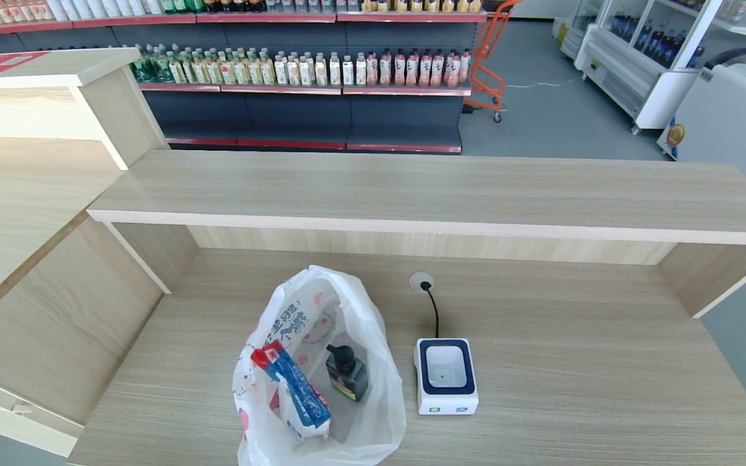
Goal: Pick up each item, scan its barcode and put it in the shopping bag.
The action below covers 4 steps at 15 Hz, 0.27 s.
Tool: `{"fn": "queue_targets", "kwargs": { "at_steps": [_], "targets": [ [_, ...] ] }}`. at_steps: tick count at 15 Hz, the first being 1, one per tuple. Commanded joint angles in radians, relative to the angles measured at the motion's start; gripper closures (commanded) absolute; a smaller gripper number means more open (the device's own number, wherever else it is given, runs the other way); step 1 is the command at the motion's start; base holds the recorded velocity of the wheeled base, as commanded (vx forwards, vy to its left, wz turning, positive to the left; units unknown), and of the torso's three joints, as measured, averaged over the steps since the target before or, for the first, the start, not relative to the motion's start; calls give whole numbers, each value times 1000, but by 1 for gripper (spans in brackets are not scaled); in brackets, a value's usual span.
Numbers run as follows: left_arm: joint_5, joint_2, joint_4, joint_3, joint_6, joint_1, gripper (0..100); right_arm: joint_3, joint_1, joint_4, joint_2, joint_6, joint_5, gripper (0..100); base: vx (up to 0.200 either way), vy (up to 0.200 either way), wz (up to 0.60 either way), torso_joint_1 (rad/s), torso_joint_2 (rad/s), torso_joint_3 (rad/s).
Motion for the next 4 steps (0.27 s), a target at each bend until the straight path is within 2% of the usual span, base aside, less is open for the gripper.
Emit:
{"fn": "queue_targets", "kwargs": {
  "at_steps": [1,4],
  "targets": [
    [1,0,0,0,-1,0,0,0,0,-1,2,-1,1,100,0,0,0,0,0,0],
    [1,0,0,0,-1,0,0,0,0,-1,2,-2,1,100,0,0,0,0,0,0]
  ]
}}
